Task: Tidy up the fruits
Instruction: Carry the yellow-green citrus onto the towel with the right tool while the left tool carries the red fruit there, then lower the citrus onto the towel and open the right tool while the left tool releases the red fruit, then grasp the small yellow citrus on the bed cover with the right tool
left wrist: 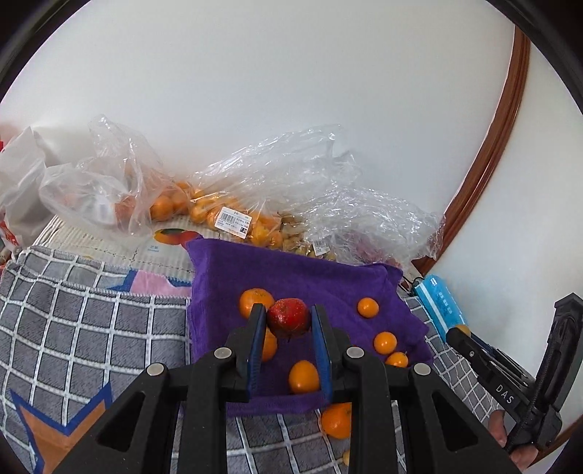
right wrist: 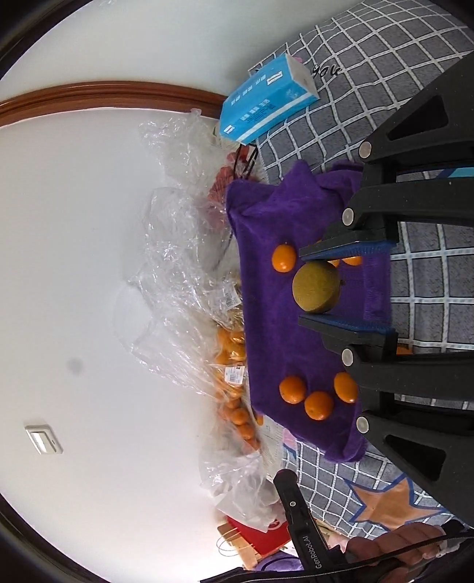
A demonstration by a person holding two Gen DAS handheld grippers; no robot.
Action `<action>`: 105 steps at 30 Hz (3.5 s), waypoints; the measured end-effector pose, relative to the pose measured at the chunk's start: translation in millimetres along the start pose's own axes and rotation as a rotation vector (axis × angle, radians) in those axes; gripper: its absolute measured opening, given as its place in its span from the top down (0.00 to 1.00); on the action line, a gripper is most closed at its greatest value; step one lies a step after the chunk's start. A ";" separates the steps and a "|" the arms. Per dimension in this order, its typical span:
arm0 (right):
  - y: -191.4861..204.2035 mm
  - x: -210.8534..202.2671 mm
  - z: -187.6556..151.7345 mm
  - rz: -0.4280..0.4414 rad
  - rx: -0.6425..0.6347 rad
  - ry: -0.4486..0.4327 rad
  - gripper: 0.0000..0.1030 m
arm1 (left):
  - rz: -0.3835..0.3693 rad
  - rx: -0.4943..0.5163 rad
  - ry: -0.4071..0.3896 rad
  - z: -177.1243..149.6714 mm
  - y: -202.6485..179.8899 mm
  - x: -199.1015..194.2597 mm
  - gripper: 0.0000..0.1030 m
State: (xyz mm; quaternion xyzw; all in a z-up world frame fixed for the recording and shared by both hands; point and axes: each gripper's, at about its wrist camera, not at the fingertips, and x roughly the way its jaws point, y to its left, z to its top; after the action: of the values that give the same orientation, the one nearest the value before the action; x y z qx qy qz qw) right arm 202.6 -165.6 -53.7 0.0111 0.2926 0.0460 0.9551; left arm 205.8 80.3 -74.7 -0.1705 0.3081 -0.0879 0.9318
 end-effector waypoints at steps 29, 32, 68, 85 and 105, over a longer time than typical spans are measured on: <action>-31.2 82.9 -19.3 -0.008 0.062 0.075 0.72 | -0.008 -0.107 0.051 -22.8 41.8 45.7 0.77; -20.2 85.4 -23.0 -0.005 0.018 0.086 0.72 | -0.004 -0.100 0.056 -23.6 41.1 48.8 0.77; -12.7 91.3 -28.3 -0.033 -0.020 0.115 0.64 | -0.088 -0.026 0.161 -35.3 27.0 65.0 0.77; -13.4 78.5 -25.6 -0.012 -0.007 0.086 0.60 | -0.063 0.013 0.175 -40.2 20.1 70.0 0.61; 18.9 27.6 -59.6 0.019 -0.012 0.142 0.51 | -0.003 -0.083 0.043 -23.8 40.5 46.1 0.56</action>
State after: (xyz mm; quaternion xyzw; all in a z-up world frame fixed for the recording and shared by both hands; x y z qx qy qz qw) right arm 190.5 -144.5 -117.6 0.0050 0.3590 0.0576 0.9315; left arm 230.4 99.1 -132.7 -0.2078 0.3313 -0.0803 0.9169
